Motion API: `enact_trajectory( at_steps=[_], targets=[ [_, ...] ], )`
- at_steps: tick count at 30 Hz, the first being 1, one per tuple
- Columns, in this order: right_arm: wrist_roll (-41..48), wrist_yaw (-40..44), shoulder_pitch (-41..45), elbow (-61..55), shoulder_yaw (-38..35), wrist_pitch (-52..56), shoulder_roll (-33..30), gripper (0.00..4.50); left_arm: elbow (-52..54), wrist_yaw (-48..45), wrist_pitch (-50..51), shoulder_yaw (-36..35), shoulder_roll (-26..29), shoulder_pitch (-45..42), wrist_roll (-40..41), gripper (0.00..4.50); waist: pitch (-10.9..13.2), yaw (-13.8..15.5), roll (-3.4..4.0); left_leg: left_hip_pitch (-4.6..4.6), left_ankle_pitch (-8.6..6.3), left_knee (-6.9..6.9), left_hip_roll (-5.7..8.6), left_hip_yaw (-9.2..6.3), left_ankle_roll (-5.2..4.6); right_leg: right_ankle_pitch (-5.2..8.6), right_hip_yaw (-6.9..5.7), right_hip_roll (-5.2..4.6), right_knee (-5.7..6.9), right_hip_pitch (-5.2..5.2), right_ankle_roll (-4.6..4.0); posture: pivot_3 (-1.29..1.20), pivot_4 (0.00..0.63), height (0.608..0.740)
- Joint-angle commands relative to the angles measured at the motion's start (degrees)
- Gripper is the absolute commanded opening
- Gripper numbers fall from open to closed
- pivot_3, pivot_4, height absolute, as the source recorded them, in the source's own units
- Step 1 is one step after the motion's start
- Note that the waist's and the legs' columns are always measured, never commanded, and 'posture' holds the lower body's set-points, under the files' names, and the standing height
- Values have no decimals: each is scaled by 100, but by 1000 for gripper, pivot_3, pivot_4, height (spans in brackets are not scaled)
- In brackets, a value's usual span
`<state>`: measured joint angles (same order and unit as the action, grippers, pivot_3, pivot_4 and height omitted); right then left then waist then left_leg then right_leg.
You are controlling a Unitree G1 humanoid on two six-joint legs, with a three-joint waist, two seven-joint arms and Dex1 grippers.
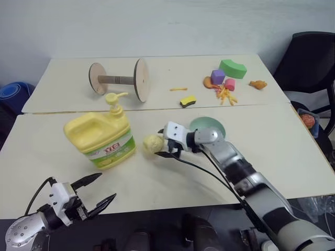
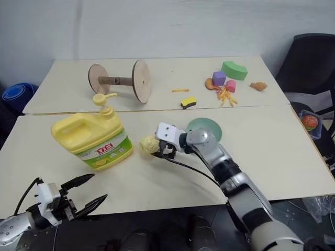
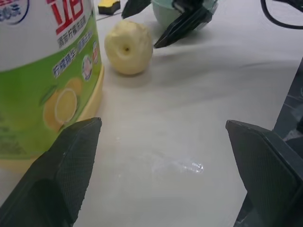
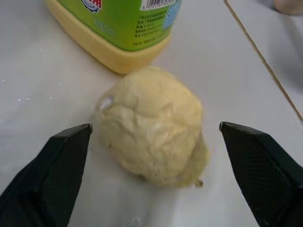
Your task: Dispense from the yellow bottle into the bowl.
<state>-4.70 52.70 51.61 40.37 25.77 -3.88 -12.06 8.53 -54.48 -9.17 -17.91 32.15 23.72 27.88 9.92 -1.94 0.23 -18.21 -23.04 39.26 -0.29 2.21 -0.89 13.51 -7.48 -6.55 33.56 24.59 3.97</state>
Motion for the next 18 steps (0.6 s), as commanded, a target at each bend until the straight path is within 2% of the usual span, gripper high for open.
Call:
enact_trajectory(
  at_steps=[1,6,10,11,16,17,18],
  targets=[
    [-245,164,305,808,110,-579,310,4500,229,99,89,18,-33,23,-18,4464,0,-10,0,-1,0,0,-1,0,1,0,-1,0,0,0,0,0,150,740],
    [-335,292,721,1865,-47,-1019,836,4500,267,213,179,132,-63,-118,-75,4464,2,-28,3,-1,1,0,-2,-1,2,0,1,0,1,0,-1,0,150,740],
    [-292,375,807,2115,-207,-1291,1039,3673,305,238,191,174,-103,-152,-105,4500,4,-36,7,-1,1,0,-4,-2,4,1,1,0,3,0,-1,0,150,740],
    [-271,426,795,2093,-246,-1318,1045,3588,315,241,198,178,-109,-157,-108,4500,5,-36,7,-1,1,0,-4,-2,5,1,2,0,2,0,-1,0,150,740],
    [43,860,422,1347,-602,-1128,747,3587,467,273,310,171,-96,-121,-39,4500,5,-21,8,-2,0,0,-4,-6,5,1,2,-1,1,0,-1,0,150,740],
    [210,1031,239,943,-719,-1086,596,3587,494,258,324,166,-91,-114,-18,4500,5,-11,9,-2,0,0,-4,-7,6,1,2,-1,0,-1,-1,0,150,740],
    [763,1358,-154,-3,-1018,-802,315,3587,617,241,433,182,-83,-120,97,4500,5,23,9,-3,0,0,-3,-7,5,1,2,-2,-1,-1,-1,0,150,740]
  ],
)
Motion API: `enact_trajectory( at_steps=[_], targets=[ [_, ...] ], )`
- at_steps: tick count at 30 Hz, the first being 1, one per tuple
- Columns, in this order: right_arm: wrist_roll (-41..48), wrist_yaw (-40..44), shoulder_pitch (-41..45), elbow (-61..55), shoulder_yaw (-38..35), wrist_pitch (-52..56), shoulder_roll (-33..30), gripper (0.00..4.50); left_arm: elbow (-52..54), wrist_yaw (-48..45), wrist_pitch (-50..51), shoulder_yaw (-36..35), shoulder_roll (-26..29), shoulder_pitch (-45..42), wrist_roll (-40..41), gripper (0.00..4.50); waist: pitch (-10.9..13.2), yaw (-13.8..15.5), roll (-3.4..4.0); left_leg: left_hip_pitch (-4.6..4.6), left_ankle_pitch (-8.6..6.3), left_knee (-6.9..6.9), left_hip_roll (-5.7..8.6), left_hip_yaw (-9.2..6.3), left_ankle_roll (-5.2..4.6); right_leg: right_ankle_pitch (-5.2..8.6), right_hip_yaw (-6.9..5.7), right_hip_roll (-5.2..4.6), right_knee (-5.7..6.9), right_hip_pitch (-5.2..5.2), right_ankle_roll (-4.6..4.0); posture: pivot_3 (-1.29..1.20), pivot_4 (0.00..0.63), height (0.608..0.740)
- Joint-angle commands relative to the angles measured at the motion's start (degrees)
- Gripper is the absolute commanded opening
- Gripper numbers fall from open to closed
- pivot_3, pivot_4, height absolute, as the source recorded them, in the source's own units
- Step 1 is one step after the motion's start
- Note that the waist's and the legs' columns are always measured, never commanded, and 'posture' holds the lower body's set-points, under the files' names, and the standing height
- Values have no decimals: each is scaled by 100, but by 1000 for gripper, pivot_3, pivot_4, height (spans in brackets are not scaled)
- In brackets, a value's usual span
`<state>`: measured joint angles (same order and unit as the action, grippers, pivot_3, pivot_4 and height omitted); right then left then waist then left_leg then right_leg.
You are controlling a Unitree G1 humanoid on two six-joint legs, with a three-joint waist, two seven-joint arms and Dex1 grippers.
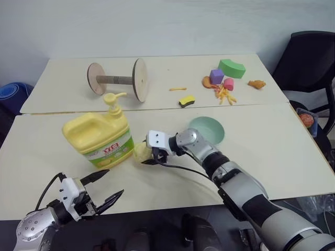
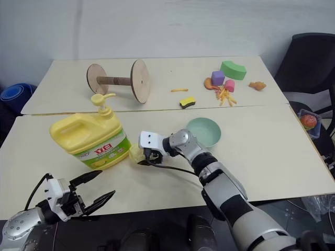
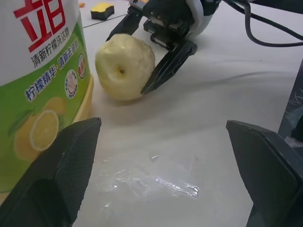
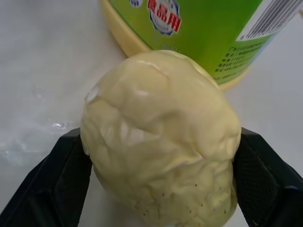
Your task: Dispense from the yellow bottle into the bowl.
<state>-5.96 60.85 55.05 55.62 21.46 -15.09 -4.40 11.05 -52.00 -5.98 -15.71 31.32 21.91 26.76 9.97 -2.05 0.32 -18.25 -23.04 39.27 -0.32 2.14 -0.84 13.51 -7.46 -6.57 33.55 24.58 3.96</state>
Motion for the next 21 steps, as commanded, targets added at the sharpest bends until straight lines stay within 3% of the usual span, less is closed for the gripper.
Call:
enact_trajectory(
  at_steps=[1,5,8,12,17,19,21],
  targets=[
    [1285,765,-793,-2251,-793,558,-651,3587,455,-17,198,-27,2,55,290,4500,0,50,-1,-4,0,0,0,-4,-1,0,-1,0,-3,-1,0,0,150,740],
    [2384,796,-1960,-4666,-1859,2176,-1990,3587,1027,-86,645,222,50,8,601,4500,9,131,16,-10,-6,0,8,-14,-10,-2,-1,-7,-16,-5,4,0,150,740],
    [2389,600,-2731,-4964,-2664,2549,-3191,3587,1398,-57,928,432,73,-181,713,4500,8,223,14,-4,-8,0,11,-11,-14,-4,-3,-9,-34,-17,7,0,150,740],
    [1742,286,-3233,-3420,-3023,1684,-4132,3587,1541,69,1180,670,-9,-601,739,4500,10,194,10,6,-8,0,7,2,-13,-5,2,0,-52,-22,9,0,150,740],
    [1149,-464,-2808,-1236,-2892,514,-4122,3587,1532,44,1349,853,-29,-923,775,4500,15,86,18,18,-1,-6,-3,50,-3,-4,22,22,-17,-28,4,0,150,740],
    [1140,-478,-2586,-648,-2879,345,-4024,4319,1528,51,1423,857,-22,-1022,815,4500,16,44,21,18,5,-6,-3,54,1,-4,21,23,-8,-27,4,0,150,740],
    [1144,-419,-2450,-307,-2880,132,-3968,4486,1519,48,1475,845,-9,-1101,829,4500,16,42,23,18,8,-6,-7,56,4,-4,22,25,-6,-26,4,0,150,740]
  ],
)
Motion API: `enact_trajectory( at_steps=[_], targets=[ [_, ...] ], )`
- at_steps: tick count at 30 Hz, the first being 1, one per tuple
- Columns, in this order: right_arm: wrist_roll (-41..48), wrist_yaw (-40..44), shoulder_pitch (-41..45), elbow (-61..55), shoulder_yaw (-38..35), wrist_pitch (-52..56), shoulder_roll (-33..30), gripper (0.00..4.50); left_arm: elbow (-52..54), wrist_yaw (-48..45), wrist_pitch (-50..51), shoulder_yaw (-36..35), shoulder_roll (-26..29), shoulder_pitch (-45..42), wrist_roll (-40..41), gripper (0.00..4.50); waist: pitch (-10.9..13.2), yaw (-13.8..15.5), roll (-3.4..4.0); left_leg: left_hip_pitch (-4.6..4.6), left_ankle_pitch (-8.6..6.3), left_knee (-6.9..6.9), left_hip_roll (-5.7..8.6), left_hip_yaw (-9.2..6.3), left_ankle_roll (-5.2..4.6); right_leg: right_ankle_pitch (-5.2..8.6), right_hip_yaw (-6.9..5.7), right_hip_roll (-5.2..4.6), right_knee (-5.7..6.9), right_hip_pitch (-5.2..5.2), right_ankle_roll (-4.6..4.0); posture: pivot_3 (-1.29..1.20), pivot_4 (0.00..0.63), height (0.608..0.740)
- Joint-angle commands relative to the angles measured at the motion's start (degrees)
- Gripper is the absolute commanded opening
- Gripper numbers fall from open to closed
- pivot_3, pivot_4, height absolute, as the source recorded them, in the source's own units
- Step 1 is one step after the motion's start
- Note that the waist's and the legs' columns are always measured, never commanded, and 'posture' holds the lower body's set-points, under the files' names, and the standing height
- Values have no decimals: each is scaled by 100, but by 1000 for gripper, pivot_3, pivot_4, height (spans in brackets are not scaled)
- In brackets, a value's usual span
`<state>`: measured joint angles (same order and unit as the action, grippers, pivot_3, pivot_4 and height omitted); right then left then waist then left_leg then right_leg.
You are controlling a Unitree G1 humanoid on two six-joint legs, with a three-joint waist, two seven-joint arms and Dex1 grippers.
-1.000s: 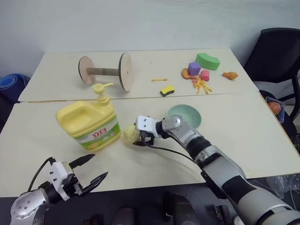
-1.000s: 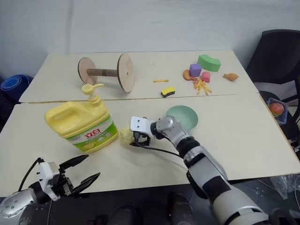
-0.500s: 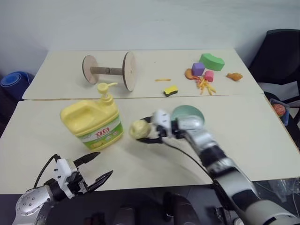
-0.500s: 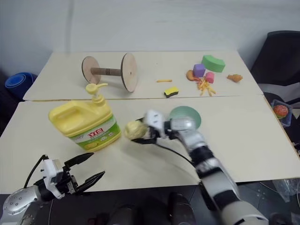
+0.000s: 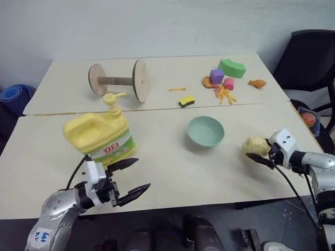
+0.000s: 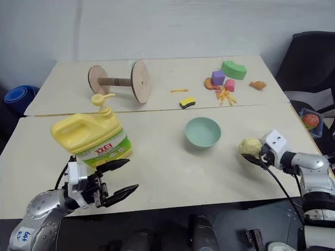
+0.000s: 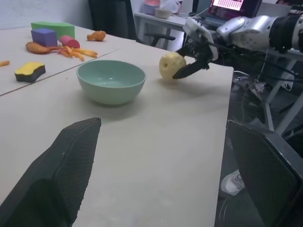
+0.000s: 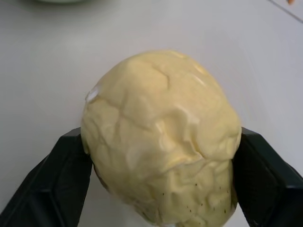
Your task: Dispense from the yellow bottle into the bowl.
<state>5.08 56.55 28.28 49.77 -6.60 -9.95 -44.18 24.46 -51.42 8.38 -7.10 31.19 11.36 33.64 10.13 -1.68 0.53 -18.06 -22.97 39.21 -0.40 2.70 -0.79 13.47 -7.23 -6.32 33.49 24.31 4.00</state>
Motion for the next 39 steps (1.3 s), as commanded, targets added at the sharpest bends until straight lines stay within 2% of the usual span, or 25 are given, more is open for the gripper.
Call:
enact_trajectory(
  at_steps=[1,5,9,12,14,18,22,26,31,33,36,37,38,39],
  targets=[
    [81,67,253,319,-105,-532,22,4486,172,-12,68,-39,16,-86,155,4500,0,12,2,0,1,0,0,-1,0,0,1,0,3,0,0,0,150,740],
    [599,698,38,-477,-275,-544,-18,4486,186,-11,148,-171,55,-138,225,4500,0,36,3,-2,1,2,-2,-9,0,-1,13,-1,0,0,2,0,150,740],
    [1315,971,-531,-2320,-231,473,128,4486,240,-35,175,-248,81,-86,260,4500,0,109,3,-1,1,4,-2,-21,0,-3,8,-3,-5,-1,5,0,150,740],
    [1581,775,-920,-3643,22,1244,401,4486,236,-41,148,-286,98,-27,213,4500,0,154,3,-1,-1,4,-6,-26,5,-3,5,-3,-6,-1,4,0,150,740],
    [1486,499,-1006,-4134,271,1557,664,4486,234,-41,129,-282,101,7,169,4500,0,158,3,-1,-2,4,-6,-26,6,-2,6,-4,-7,-1,4,0,150,740],
    [990,-39,-876,-4211,715,1721,1062,4486,274,-12,130,-254,100,23,131,4500,-1,175,2,2,-3,4,-5,-26,7,-2,7,-6,-10,6,2,0,150,740],
    [326,-377,-419,-3491,1296,1574,1446,4486,308,28,76,-309,134,74,53,4500,-1,162,2,-4,-1,5,6,-31,3,-2,2,-10,-3,15,2,0,150,740],
    [156,-457,-131,-3093,1409,1507,1569,3694,456,132,139,-420,175,183,95,4500,-1,156,1,-10,0,5,6,-38,1,-2,-5,-10,-6,16,2,0,150,740],
    [21,-479,177,-2759,1487,1129,1743,1980,846,315,318,-689,219,521,273,4500,-2,142,0,-8,0,5,4,-38,0,-2,-5,-8,-4,15,1,0,150,740],
    [-77,-408,254,-2754,1561,889,1738,1171,1126,493,509,-920,223,673,527,4500,-2,135,0,-10,0,5,-2,-38,1,-2,-5,-5,-5,16,1,0,150,740],
    [-123,-285,462,-2704,1602,810,1746,235,1688,786,898,-1373,315,896,1236,4500,0,136,-3,-10,0,5,0,-39,1,-2,-4,-6,-6,16,1,0,150,740],
    [-125,-236,512,-2683,1611,790,1747,39,1818,854,998,-1478,352,941,1412,4500,0,136,-3,-10,0,5,-1,-39,1,-2,-3,-7,-5,16,1,0,150,740],
    [-123,-181,573,-2654,1615,712,1750,39,1934,941,1088,-1571,391,956,1606,4500,0,137,-3,-9,0,6,-1,-41,1,-2,-3,-8,-4,16,1,0,150,740],
    [-72,-55,684,-2693,1623,696,1757,13,2082,1192,1196,-1723,437,882,2073,4314,0,138,-3,-9,0,6,-1,-41,1,-2,-3,-8,-4,16,1,0,150,740]
  ],
)
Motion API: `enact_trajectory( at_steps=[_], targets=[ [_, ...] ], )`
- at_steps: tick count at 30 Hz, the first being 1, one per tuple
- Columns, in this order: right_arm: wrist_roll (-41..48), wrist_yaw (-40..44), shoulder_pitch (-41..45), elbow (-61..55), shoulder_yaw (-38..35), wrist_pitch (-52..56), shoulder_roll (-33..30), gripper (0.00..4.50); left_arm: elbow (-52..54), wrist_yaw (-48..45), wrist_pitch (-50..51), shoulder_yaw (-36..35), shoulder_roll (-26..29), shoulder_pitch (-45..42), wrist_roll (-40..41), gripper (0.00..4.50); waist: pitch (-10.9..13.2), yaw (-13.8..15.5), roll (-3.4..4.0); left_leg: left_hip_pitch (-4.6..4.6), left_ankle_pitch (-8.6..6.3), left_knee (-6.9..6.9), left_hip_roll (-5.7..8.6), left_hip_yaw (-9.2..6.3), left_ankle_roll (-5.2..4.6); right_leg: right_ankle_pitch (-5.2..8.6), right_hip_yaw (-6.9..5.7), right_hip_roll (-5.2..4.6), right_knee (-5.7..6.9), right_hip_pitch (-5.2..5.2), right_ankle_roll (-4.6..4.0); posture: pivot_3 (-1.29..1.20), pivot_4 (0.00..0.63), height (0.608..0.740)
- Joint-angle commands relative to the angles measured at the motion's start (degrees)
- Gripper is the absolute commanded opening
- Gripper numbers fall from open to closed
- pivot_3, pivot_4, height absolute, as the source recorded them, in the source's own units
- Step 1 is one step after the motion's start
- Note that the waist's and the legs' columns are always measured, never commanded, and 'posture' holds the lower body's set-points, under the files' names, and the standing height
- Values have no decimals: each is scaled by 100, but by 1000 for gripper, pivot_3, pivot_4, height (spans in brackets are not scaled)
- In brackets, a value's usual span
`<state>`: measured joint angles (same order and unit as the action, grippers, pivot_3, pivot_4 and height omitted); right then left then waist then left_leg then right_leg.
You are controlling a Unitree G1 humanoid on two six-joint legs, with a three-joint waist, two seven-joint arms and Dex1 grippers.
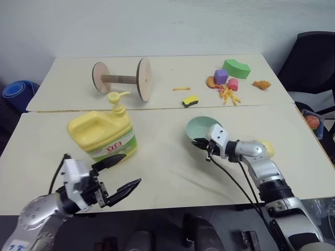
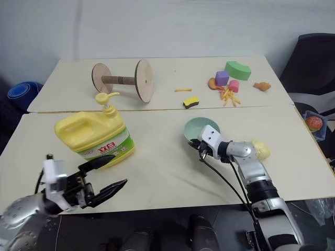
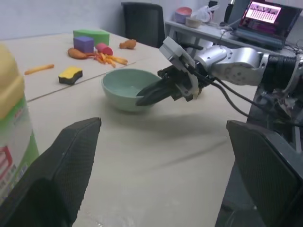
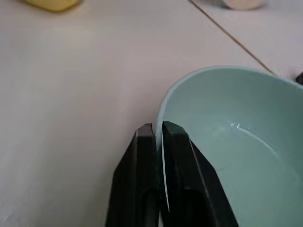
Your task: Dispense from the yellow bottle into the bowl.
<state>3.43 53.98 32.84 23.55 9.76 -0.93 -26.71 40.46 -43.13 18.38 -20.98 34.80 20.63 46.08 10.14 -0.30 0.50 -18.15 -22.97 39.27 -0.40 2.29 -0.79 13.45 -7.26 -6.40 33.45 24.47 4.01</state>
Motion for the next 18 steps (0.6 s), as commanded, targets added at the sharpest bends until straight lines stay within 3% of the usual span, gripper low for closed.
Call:
enact_trajectory(
  at_steps=[1,6,10,15,18],
  targets=[
    [164,369,364,-155,2,-221,17,0,610,623,275,-506,149,-162,1322,4121,1,11,-1,0,0,0,0,0,0,0,0,0,-1,0,0,0,150,740],
    [469,1016,1018,-593,71,177,52,0,515,1604,357,-1120,597,-1127,2515,2779,3,11,1,-3,1,10,3,-11,1,-1,-4,-2,3,-1,-2,0,150,740],
    [597,1437,1795,-841,204,868,84,0,-541,2158,474,-1139,1138,-2600,1974,1489,4,7,4,-9,3,27,4,-18,6,-2,-15,8,15,-2,-5,0,150,740],
    [457,1774,2757,-585,536,1384,247,0,-1596,1772,782,-250,1454,-3794,1292,17,4,-3,2,-17,3,26,5,-14,8,-3,-24,51,6,2,-4,0,150,740],
    [487,1880,3273,-468,697,1729,536,0,-2092,1588,901,264,1416,-4321,806,17,4,-11,0,-19,2,24,3,-11,8,-3,-27,53,5,6,-4,0,150,740]
  ],
)
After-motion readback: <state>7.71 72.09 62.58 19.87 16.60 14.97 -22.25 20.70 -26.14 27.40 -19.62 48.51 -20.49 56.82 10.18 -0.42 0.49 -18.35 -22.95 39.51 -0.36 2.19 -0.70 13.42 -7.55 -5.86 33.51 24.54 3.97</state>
